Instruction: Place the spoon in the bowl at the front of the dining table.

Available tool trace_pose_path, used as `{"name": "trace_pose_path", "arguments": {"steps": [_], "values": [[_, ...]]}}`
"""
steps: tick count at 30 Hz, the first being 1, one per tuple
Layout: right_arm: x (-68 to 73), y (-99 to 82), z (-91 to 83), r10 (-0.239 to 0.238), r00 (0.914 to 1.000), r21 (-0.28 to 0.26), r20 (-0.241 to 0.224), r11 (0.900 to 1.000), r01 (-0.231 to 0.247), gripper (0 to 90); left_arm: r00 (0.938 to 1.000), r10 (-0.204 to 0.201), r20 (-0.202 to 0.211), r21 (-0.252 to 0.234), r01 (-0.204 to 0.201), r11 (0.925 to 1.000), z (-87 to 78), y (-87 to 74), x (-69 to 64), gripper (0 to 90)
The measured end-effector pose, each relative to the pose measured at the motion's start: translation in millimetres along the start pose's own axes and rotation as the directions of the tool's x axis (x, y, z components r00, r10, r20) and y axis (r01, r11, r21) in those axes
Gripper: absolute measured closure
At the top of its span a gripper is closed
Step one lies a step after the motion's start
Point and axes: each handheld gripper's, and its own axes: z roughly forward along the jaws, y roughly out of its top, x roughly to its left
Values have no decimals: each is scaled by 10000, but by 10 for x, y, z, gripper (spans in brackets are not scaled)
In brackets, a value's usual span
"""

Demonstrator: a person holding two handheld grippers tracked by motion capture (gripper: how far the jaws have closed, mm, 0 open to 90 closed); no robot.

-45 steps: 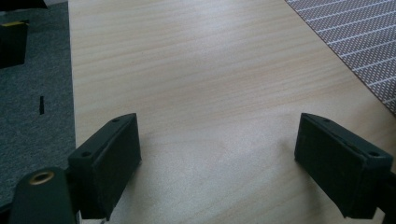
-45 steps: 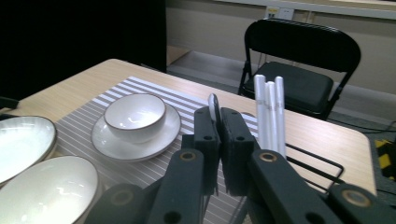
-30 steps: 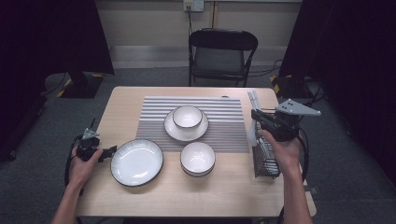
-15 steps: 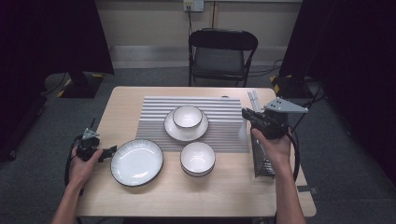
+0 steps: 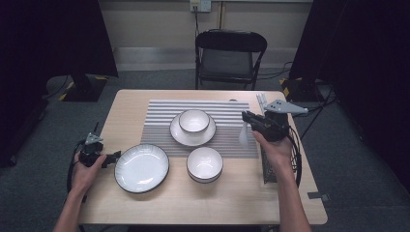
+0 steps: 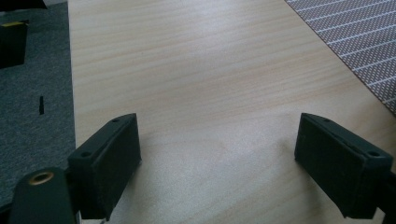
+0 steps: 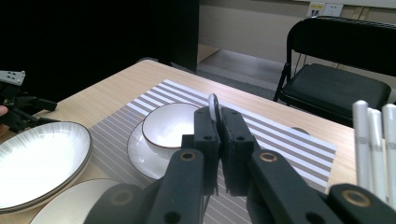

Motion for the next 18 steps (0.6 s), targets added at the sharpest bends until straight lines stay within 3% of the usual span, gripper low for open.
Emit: {"name": "trace_pose_path", "arguments": {"steps": [18], "values": [[141, 9, 267, -143, 9989, 5, -439, 9999, 144, 864, 10000, 2, -3, -1, -2, 10000, 0, 0, 0, 137]]}}
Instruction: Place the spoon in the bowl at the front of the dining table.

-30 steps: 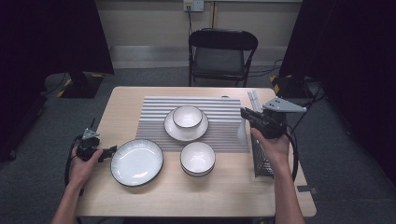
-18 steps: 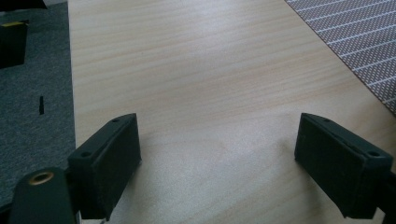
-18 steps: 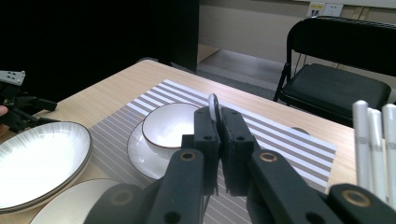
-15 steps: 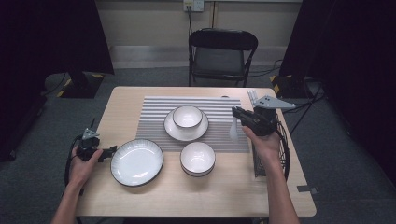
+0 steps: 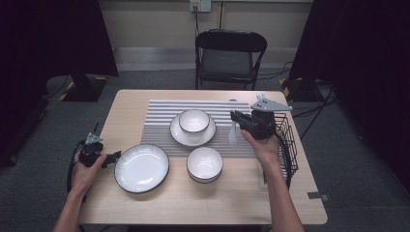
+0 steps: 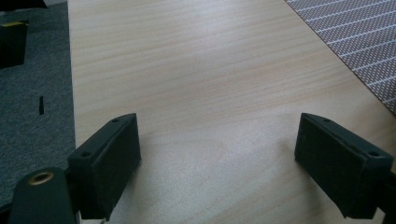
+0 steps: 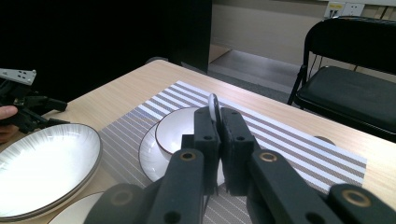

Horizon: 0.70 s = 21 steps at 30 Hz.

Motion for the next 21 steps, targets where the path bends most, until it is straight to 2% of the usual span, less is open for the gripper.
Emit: {"name": "trace_pose_path", "arguments": {"steps": [14, 21], "values": [[82, 47, 204, -7, 9995, 211, -300, 9998, 14, 864, 10000, -7, 10, -1, 7, 10000, 0, 0, -1, 137], [120, 129, 260, -85, 9986, 27, -530, 10000, 87, 864, 10000, -7, 10, -3, 7, 10000, 0, 0, -1, 137]]}}
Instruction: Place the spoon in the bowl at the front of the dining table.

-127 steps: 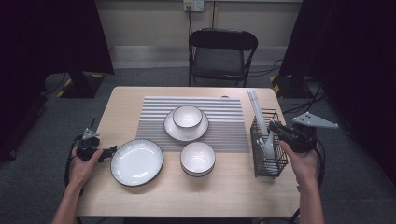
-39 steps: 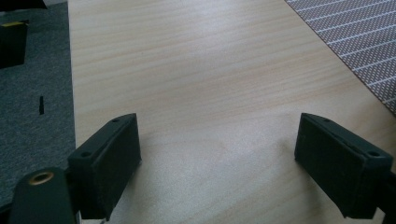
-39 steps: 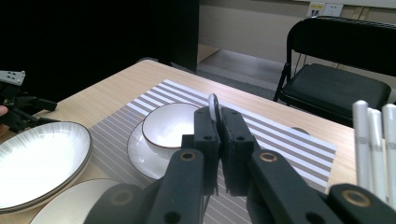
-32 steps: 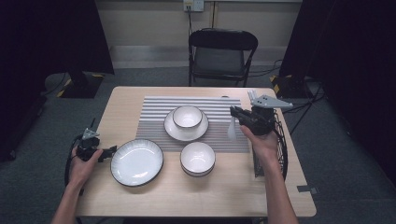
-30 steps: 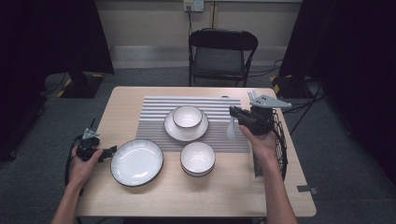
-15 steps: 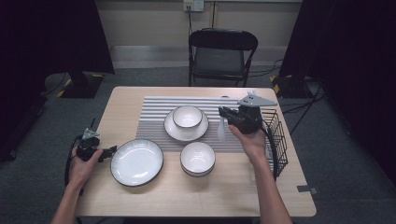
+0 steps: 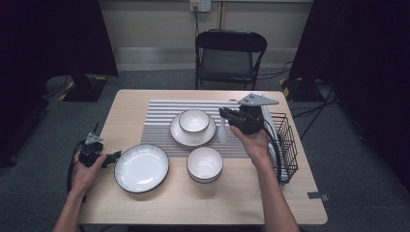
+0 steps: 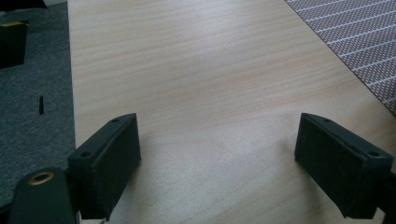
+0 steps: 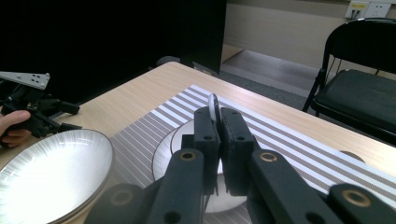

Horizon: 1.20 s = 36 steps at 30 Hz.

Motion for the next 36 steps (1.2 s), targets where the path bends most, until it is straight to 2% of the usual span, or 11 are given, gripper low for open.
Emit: {"name": "trace_pose_path", "arguments": {"steps": [4, 19, 22, 25, 36], "values": [[11, 24, 53, 12, 9999, -113, -111, 9999, -13, 864, 10000, 2, 2, 3, -2, 10000, 0, 0, 0, 137], [-20, 24, 271, 230, 9995, 4, -211, 9997, -230, 864, 10000, 7, 8, 3, -7, 10000, 0, 0, 1, 137], [6, 44, 314, 104, 9992, 51, -382, 9999, -102, 864, 10000, 6, 6, 2, -6, 10000, 0, 0, 1, 137], [22, 52, 361, 181, 9988, -6, -449, 9998, -182, 864, 10000, 6, 7, 2, -6, 10000, 0, 0, 1, 137], [55, 90, 524, 197, 9987, -38, -479, 9998, -199, 864, 10000, 2, 6, 0, -2, 10000, 0, 0, 1, 137]]}}
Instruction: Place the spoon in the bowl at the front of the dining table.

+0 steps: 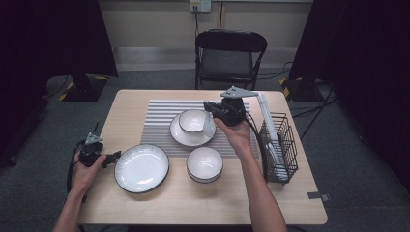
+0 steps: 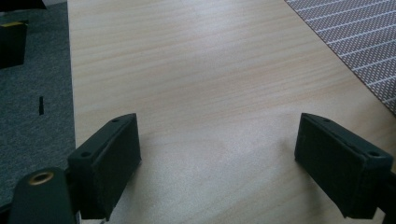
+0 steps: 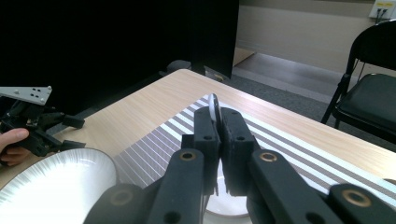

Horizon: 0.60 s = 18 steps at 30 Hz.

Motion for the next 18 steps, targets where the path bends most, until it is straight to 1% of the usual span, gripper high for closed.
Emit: {"name": "trace_pose_path", "arguments": {"steps": [2, 4, 6, 12, 13, 15, 18], "values": [[-8, 0, 32, -11, 10000, 51, 32, 10000, 11, 864, 10000, 6, 4, 3, -6, 10000, 0, 0, 1, 137], [-13, 3, 56, 54, 10000, 121, -41, 9999, -53, 864, 10000, 12, 9, 4, -12, 10000, 0, 0, 2, 137], [0, 18, 86, -41, 10000, 194, -36, 9998, 41, 864, 10000, 25, 14, -8, -25, 10000, 1, 0, 3, 136], [10, 85, 156, -29, 9998, 120, -177, 9999, 31, 863, 10000, 30, 7, 8, -30, 10000, 0, 1, 3, 136], [5, 87, 169, -43, 9999, 71, -150, 10000, 45, 864, 10000, 29, 7, 8, -29, 10000, 0, 1, 3, 136], [-9, 75, 206, 61, 9997, 53, -241, 10000, -59, 864, 10000, 15, 19, -9, -15, 10000, 1, 0, 3, 136], [-22, 51, 269, 79, 9998, 178, -196, 9998, -75, 864, 10000, 26, 9, 6, -26, 10000, 0, 1, 3, 136]]}}
